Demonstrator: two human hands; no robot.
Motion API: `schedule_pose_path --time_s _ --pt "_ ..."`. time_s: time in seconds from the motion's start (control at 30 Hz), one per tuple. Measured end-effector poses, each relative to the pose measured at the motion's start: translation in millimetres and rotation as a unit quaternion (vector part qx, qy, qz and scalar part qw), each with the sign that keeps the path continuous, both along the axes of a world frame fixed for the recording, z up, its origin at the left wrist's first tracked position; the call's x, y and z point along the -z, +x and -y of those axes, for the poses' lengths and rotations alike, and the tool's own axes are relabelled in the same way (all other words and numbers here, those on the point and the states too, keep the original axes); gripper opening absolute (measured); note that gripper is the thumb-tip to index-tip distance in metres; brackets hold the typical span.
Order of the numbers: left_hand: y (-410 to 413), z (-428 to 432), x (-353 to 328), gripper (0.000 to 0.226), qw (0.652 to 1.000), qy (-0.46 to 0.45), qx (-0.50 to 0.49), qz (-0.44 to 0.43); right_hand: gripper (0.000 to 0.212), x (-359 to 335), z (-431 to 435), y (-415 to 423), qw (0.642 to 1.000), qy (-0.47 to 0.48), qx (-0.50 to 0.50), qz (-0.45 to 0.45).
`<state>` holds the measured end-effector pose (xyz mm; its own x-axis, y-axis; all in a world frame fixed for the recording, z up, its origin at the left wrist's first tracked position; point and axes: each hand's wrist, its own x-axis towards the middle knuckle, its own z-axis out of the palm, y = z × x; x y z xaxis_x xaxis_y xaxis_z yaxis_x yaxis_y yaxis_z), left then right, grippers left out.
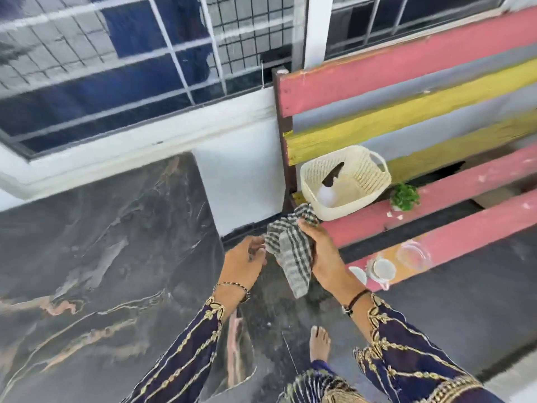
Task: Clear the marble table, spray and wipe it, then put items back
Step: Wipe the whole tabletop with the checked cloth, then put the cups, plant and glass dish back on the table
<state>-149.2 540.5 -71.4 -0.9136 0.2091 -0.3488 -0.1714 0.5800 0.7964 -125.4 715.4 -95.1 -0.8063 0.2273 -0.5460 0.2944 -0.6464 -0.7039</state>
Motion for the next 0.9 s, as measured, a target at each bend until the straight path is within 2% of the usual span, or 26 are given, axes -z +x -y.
schedule_pose_path --time_s 0.1,0.23,0.37,0.53,0.63,0.77,0.9 --pt "-20.3 -58.6 12.1 0.020 0.999 -0.005 0.034 0.020 0.046 6.1 -53.5 -24.3 0.999 -0.001 0.045 0.026" --pt "-41.7 -117.2 30.7 0.022 0.996 -0.035 0.075 0.024 0.048 19.0 -118.7 -62.1 0.992 0.028 0.106 0.065" --pt "-54.1 -148.5 46.1 0.023 0.991 -0.064 0.112 0.024 0.045 30.6 -172.8 -100.3 0.984 0.074 0.138 0.080" --pt "-61.5 -159.3 67.2 0.024 0.986 -0.091 0.134 0.032 0.043 54.7 -224.3 -147.4 0.981 0.097 0.121 0.114" --pt "-67.1 -162.7 81.0 0.024 0.983 -0.110 0.141 0.038 0.030 68.5 -245.0 -169.5 0.980 0.098 0.103 0.143" --pt "-72.4 -172.0 92.1 0.024 0.981 -0.117 0.149 0.047 0.039 90.5 -260.0 -173.9 0.974 0.119 0.088 0.169" --pt "-66.1 -186.2 98.0 0.024 0.977 -0.114 0.165 0.071 0.032 98.4 -261.5 -145.5 0.980 0.068 0.129 0.133"
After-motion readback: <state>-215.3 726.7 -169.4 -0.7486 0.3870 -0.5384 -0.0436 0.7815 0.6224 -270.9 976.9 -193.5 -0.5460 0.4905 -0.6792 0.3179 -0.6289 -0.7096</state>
